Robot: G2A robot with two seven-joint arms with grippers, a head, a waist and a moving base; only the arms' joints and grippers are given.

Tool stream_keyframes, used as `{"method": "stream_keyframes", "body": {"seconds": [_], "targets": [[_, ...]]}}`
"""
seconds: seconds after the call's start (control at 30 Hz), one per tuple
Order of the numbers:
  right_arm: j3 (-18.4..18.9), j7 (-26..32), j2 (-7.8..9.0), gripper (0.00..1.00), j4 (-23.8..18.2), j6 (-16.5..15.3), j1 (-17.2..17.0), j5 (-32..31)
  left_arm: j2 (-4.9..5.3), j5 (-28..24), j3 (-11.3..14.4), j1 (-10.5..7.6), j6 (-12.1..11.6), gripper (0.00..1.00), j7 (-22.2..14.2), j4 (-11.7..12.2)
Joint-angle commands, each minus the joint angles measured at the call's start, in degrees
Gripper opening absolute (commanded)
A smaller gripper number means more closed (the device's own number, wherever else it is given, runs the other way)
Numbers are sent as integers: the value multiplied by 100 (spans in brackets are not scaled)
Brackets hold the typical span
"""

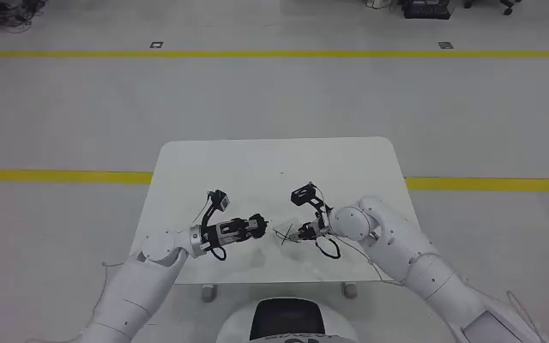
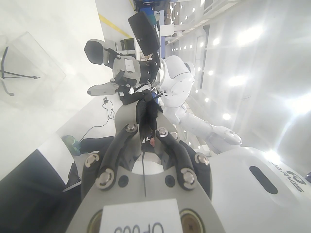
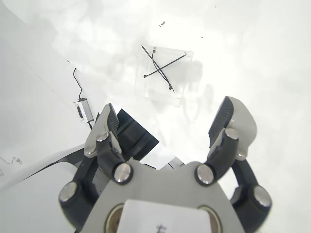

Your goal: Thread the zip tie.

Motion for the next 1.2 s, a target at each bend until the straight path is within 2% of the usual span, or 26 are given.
{"method": "stream_keyframes", "body": {"seconds": [0.0,0.07,0.13,0.2,0.33,0.67,0.93,1.17], "targets": [[0,0,0,100,-1,-1,0,0,0,0,0,0,0,0,0,0],[-13,-66,-2,100,-16,-72,-19,-13,0,0,0,0,0,0,0,0],[-75,-46,7,100,86,-547,5,-116,0,0,0,0,0,0,0,0],[-171,-52,-7,100,127,-578,89,-454,0,0,0,0,0,0,0,0],[-386,24,-90,100,242,-801,314,-664,0,0,0,0,0,0,0,0],[-1074,20,-508,100,945,-1315,1017,-625,0,0,0,0,0,0,0,0],[-1077,-14,-508,100,938,-1327,1002,-629,0,0,0,0,0,0,0,0],[-1166,-18,-471,100,745,-1808,884,-1010,0,0,0,0,0,0,0,0]]}}
